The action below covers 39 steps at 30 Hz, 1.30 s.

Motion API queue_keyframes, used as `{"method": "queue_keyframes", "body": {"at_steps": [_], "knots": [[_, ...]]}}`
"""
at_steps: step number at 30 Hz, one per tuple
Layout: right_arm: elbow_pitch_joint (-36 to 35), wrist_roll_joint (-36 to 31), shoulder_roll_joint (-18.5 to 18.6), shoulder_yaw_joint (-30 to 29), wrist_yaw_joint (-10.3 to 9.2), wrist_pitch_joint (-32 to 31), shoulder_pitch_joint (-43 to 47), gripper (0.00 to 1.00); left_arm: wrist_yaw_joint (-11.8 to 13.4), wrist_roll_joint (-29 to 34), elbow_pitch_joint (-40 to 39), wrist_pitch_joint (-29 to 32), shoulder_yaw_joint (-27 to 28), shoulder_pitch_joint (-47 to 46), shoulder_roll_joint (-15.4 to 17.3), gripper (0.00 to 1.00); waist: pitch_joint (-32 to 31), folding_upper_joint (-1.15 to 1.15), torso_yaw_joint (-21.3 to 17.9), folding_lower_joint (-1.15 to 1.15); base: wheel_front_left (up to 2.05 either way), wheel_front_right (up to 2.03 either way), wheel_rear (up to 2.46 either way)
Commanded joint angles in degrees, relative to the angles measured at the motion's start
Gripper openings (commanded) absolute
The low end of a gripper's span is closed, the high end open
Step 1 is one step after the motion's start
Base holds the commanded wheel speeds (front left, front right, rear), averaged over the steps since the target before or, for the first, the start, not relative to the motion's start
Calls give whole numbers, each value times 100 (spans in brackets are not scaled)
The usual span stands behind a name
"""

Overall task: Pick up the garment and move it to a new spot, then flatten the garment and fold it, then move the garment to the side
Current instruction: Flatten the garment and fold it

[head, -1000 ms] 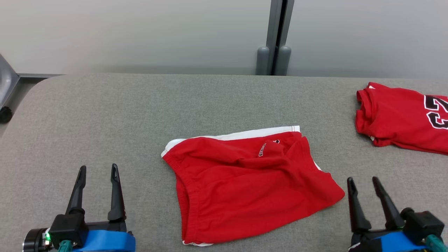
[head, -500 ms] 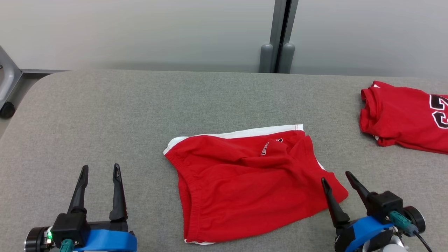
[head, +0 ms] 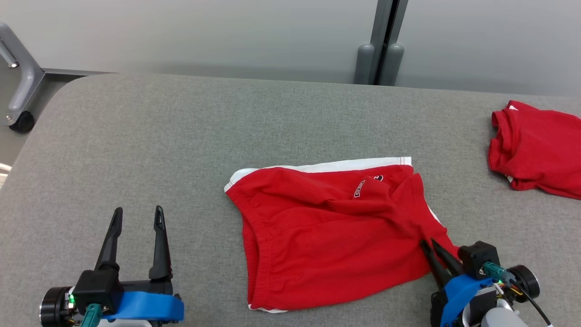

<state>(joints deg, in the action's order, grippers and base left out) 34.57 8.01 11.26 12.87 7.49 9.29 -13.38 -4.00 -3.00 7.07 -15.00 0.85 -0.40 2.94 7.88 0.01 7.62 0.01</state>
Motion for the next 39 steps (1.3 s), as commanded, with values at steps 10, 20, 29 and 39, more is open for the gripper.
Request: {"method": "queue_keyframes", "body": {"at_steps": [10, 20, 29, 39], "knots": [[-616, 335, -94, 272, 2, 299, 413, 0, 3, 24, 34, -25, 87, 143, -9, 100, -241, -1, -169, -1, 0, 0, 0], [-3243, 284, -217, 63, 2, -806, 2141, 0, 39, -21, -47, -25, 118, 260, -8, 100, -337, -1, -382, -1, 0, 0, 0], [-4562, 248, -358, -165, 2, -1626, 2916, 0, 29, -34, -73, -25, 115, 149, -8, 100, -219, -1, -544, -1, 0, 0, 0], [-3960, 309, -191, -154, 2, -1357, 2091, 0, -29, 18, -46, -25, 133, 82, -8, 100, -155, -1, -448, -1, 0, 0, 0]]}}
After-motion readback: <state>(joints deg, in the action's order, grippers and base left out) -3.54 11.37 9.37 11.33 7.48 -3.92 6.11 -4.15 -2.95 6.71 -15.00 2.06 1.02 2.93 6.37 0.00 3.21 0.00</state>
